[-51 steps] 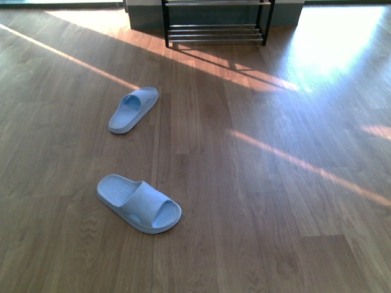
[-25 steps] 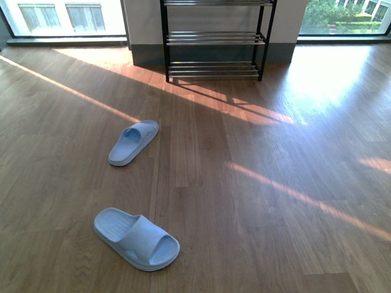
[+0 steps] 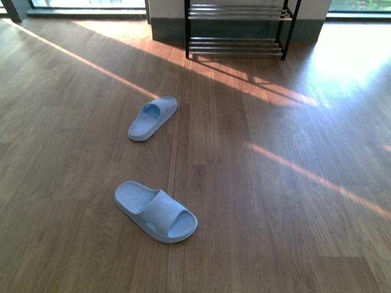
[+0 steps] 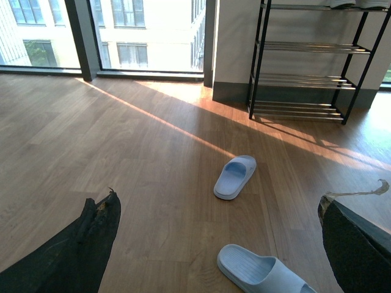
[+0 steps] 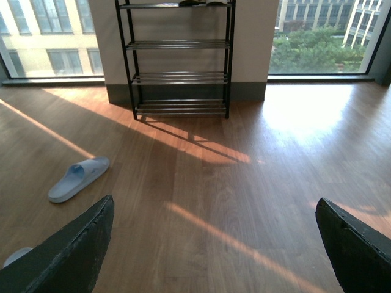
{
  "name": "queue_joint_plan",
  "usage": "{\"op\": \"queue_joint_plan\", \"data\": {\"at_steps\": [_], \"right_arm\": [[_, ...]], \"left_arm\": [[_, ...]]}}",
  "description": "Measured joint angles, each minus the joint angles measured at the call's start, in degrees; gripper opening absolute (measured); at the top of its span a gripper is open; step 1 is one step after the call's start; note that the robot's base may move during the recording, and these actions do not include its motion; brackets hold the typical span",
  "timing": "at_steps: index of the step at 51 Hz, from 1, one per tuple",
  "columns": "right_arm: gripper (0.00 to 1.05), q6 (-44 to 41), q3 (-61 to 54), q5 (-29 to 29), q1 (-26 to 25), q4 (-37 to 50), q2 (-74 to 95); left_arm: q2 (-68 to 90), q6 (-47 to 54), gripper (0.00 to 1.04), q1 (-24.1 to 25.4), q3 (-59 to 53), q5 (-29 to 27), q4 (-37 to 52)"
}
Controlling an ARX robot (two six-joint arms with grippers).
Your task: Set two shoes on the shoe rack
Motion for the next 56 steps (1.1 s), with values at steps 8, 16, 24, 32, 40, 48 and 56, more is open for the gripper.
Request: {"op": "queue_joint_plan", "data": {"at_steps": [8, 16, 24, 32, 40, 48, 56], "right_arm": [[0.96, 0.0, 0.0, 0.0, 0.0, 0.0, 0.0], [0.96, 0.0, 0.0, 0.0, 0.0, 0.0, 0.0], [0.96, 0.0, 0.0, 0.0, 0.0, 0.0, 0.0], [0.96, 0.0, 0.0, 0.0, 0.0, 0.0, 0.0], [0.96, 0.0, 0.0, 0.0, 0.0, 0.0, 0.0], [0.96, 0.0, 0.0, 0.0, 0.0, 0.0, 0.0], [0.96, 0.0, 0.0, 0.0, 0.0, 0.0, 0.0]], "left_arm": [[0.0, 0.0, 0.95, 0.0, 0.0, 0.0, 0.0], [0.0, 0.0, 0.95, 0.0, 0.0, 0.0, 0.0], [0.0, 0.0, 0.95, 0.0, 0.0, 0.0, 0.0], [0.0, 0.0, 0.95, 0.0, 0.0, 0.0, 0.0], [0.0, 0.0, 0.95, 0.0, 0.0, 0.1, 0.0], [0.0, 0.0, 0.95, 0.0, 0.0, 0.1, 0.0], [0.0, 0.0, 0.95, 0.0, 0.0, 0.1, 0.0]]}}
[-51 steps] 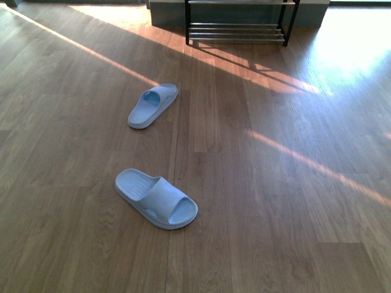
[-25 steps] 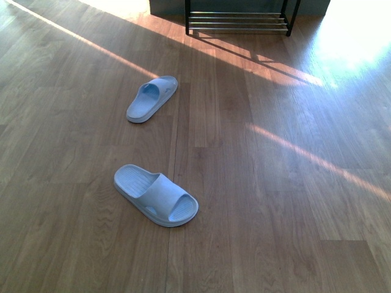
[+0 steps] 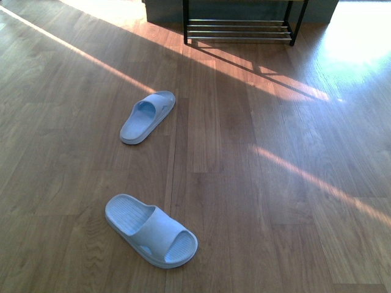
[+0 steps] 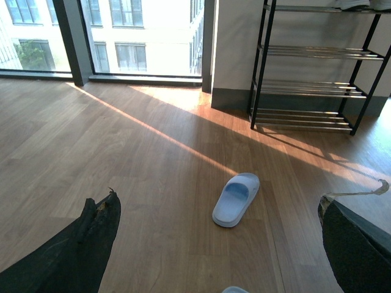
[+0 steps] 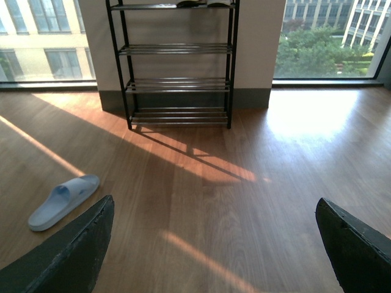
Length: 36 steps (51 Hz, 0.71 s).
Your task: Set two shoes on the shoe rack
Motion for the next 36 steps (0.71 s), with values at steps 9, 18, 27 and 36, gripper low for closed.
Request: {"op": "queue_joint_plan", "data": {"at_steps": [9, 18, 27, 36], "right_arm": [[0.96, 0.0, 0.0, 0.0, 0.0, 0.0, 0.0], [0.96, 0.0, 0.0, 0.0, 0.0, 0.0, 0.0], [0.96, 0.0, 0.0, 0.0, 0.0, 0.0, 0.0], [0.96, 0.0, 0.0, 0.0, 0.0, 0.0, 0.0]], "left_arm": [[0.0, 0.0, 0.95, 0.0, 0.0, 0.0, 0.0], [0.0, 0.0, 0.95, 0.0, 0.0, 0.0, 0.0], [0.0, 0.0, 0.95, 0.0, 0.0, 0.0, 0.0], [0.0, 0.0, 0.95, 0.0, 0.0, 0.0, 0.0]]}}
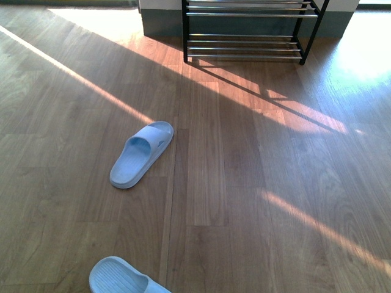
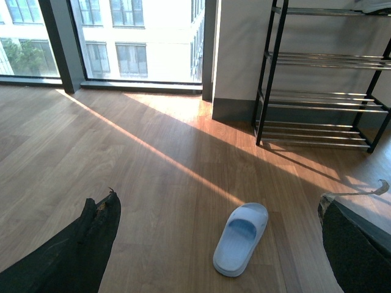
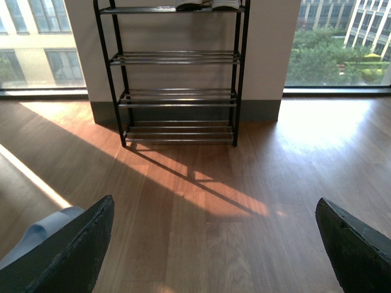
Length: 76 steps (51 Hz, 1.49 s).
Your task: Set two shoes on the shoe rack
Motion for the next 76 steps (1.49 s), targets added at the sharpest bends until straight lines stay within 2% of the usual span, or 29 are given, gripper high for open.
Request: {"op": "queue_joint_plan", "data": {"at_steps": [10, 11, 13, 14, 15, 18, 25, 29, 34, 42, 49, 64, 70, 76], "right_arm": [[0.96, 0.0, 0.0, -0.1, 0.0, 0.0, 0.0], [0.96, -0.2, 0.2, -2.4, -0.5, -0.4, 0.5], [0.96, -2.2, 1.0, -13.1, -3.5, -1.0, 4.1], [0.96, -2.8, 1.2, -15.7, -4.1, 0.2, 6.6], [0.96, -3.9, 1.6, -21.2, -4.0, 2.7, 11.1], [0.96, -6.1, 2.7, -26.4, -2.1, 8.5, 20.9], [0.96, -9.6, 8.6, -25.4, 4.0, 23.0, 46.6], [0.96, -11.6, 14.4, -23.8, 8.6, 32.9, 69.2], [0.96, -13.2, 19.7, -22.0, 12.1, 39.4, 87.6], [0.96, -16.5, 27.2, -21.8, 15.9, 42.8, 108.3], [0.96, -20.2, 37.0, -21.3, 20.0, 41.8, 127.2], [0.96, -22.3, 48.9, -25.7, 25.3, 36.0, 146.7], [0.96, -30.3, 51.6, -27.7, 25.8, 36.4, 154.0], [0.96, -35.6, 52.7, -27.9, 25.3, 43.3, 161.3]], "left_arm": [[0.0, 0.0, 0.95, 0.0, 0.0, 0.0, 0.0], [0.0, 0.0, 0.95, 0.0, 0.0, 0.0, 0.0], [0.0, 0.0, 0.95, 0.0, 0.0, 0.0, 0.0], [0.0, 0.0, 0.95, 0.0, 0.0, 0.0, 0.0], [0.0, 0.0, 0.95, 0.0, 0.0, 0.1, 0.0], [0.0, 0.0, 0.95, 0.0, 0.0, 0.0, 0.0], [0.0, 0.0, 0.95, 0.0, 0.0, 0.0, 0.0], [0.0, 0.0, 0.95, 0.0, 0.0, 0.0, 0.0], [0.0, 0.0, 0.95, 0.0, 0.0, 0.0, 0.0], [0.0, 0.0, 0.95, 0.0, 0.0, 0.0, 0.0], [0.0, 0.0, 0.95, 0.0, 0.0, 0.0, 0.0], [0.0, 0.0, 0.95, 0.0, 0.0, 0.0, 0.0], [0.0, 0.0, 0.95, 0.0, 0.0, 0.0, 0.0], [0.0, 0.0, 0.95, 0.0, 0.0, 0.0, 0.0]]}}
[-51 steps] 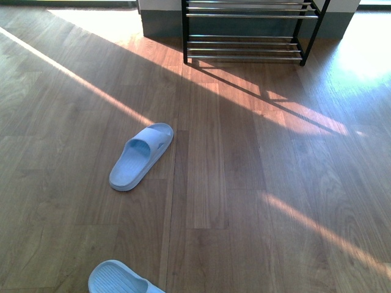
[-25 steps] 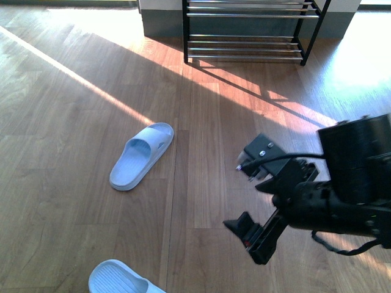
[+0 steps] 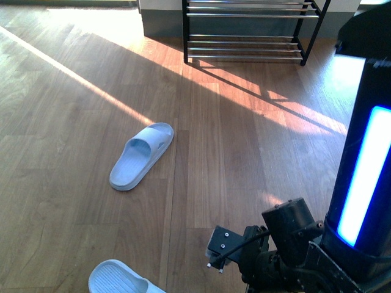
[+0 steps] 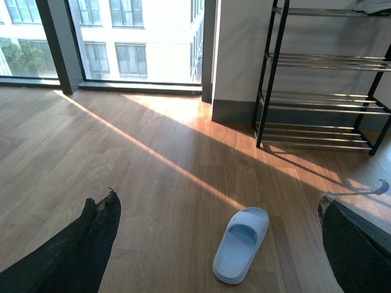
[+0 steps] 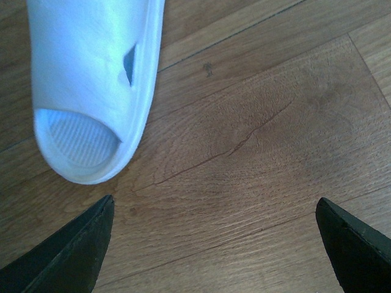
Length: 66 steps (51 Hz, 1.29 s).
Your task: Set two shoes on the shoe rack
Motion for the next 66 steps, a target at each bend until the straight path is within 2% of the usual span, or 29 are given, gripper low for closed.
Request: {"op": "queue_joint_plan", "data": {"at_steps": [16, 27, 34, 41, 52, 66], "right_arm": [[0.96, 9.9, 0.7, 1.5, -0.5, 21.1, 9.7], [0.96, 17.6, -1.2, 1.1, 0.8, 30.6, 14.1], [0.96, 21.1, -2.4, -2.4, 1.6, 29.3, 15.2], [0.96, 22.3, -2.1, -3.4, 2.1, 28.5, 14.4], [0.96, 22.6, -0.1, 1.3, 7.9, 29.7, 13.4], [0.96, 23.5, -0.2, 2.0, 7.9, 30.0, 12.6]], "left_arm": [[0.0, 0.0, 0.95, 0.0, 0.0, 0.0, 0.0], [0.0, 0.0, 0.95, 0.0, 0.0, 0.0, 0.0], [0.0, 0.0, 0.95, 0.0, 0.0, 0.0, 0.0], [0.0, 0.0, 0.95, 0.0, 0.0, 0.0, 0.0], [0.0, 0.0, 0.95, 0.0, 0.0, 0.0, 0.0], [0.0, 0.0, 0.95, 0.0, 0.0, 0.0, 0.0]]}}
